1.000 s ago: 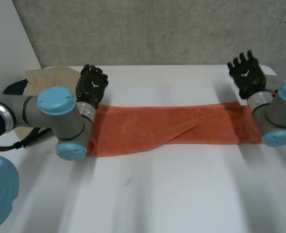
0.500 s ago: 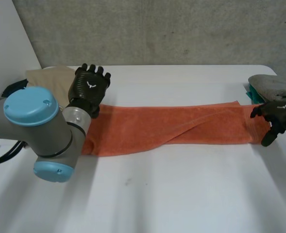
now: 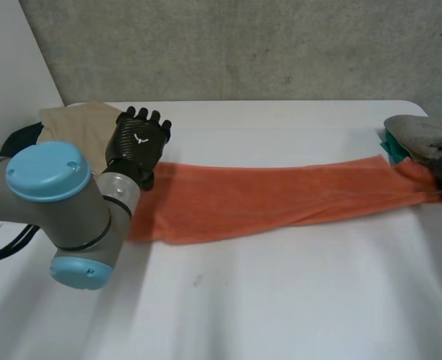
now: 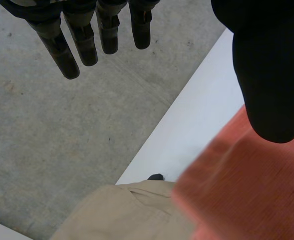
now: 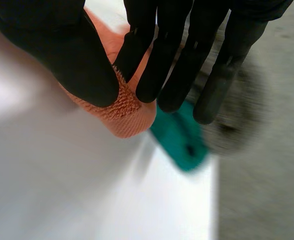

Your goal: Fold the laundry.

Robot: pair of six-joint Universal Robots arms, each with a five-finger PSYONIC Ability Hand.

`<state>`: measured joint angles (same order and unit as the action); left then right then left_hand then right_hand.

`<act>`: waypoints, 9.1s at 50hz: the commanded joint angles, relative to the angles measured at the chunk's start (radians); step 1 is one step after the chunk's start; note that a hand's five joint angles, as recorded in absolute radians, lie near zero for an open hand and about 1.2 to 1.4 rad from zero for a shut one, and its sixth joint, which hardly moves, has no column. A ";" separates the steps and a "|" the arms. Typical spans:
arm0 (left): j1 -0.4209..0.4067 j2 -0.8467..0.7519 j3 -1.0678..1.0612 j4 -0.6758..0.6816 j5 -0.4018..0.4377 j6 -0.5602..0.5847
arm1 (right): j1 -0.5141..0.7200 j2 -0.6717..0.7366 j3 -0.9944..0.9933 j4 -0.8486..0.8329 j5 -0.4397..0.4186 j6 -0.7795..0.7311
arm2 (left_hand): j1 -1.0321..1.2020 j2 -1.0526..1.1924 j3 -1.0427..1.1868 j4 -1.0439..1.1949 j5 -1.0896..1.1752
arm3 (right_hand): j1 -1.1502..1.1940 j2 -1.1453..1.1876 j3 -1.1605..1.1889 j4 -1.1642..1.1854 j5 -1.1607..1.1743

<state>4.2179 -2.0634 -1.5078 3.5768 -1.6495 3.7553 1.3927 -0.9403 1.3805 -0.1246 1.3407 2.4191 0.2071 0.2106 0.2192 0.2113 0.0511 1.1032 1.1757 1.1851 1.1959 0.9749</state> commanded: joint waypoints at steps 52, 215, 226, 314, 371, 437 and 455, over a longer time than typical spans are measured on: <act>-0.183 0.043 0.084 0.016 0.022 -0.124 | 0.490 -0.361 0.282 -0.161 -0.169 0.385 | -0.020 -0.024 -0.032 -0.024 -0.039 | -0.929 -1.001 -1.011 -1.021 -0.975; -0.161 -0.011 0.416 -0.497 0.513 -0.405 | 0.714 -0.009 0.368 -0.492 -0.095 0.143 | -0.002 -0.006 -0.014 -0.007 -0.021 | -0.839 -0.912 -0.921 -0.932 -0.886; -0.159 0.002 0.419 -0.493 0.514 -0.408 | 0.714 -0.009 0.339 -0.498 -0.104 0.146 | -0.002 -0.006 -0.014 -0.007 -0.021 | -0.115 -0.188 -0.197 -0.208 -0.161; -0.230 0.147 0.380 -0.460 0.478 -0.427 | -0.417 -0.113 -0.142 -0.181 -0.419 0.456 | -0.002 -0.006 -0.014 -0.007 -0.021 | -0.929 -1.001 -1.011 -1.021 -0.975; 0.458 -0.488 0.632 -0.150 0.395 0.029 | 0.250 -0.341 0.460 -0.328 -0.209 0.000 | 1.189 1.186 1.177 1.185 1.171 | -0.929 -1.001 -1.011 -1.021 -0.975; 0.149 -0.291 0.319 -0.340 0.442 -0.005 | 0.497 -0.174 0.250 -0.085 0.060 0.449 | 0.115 0.111 0.103 0.111 0.096 | -0.658 -0.730 -0.739 -0.750 -0.704; 0.028 0.013 0.186 -0.361 0.236 -0.161 | 0.497 -0.232 0.059 -0.122 0.081 0.275 | 1.189 1.186 1.177 1.185 1.171 | 0.293 0.221 0.211 0.200 0.247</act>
<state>4.3136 -2.2750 -1.2003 3.2354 -1.2697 3.6962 1.8982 -1.0780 1.5402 -0.2624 1.4266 2.8094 1.1454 1.1927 1.1858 1.1953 0.9819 1.0708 1.1566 1.1476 1.1922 0.9566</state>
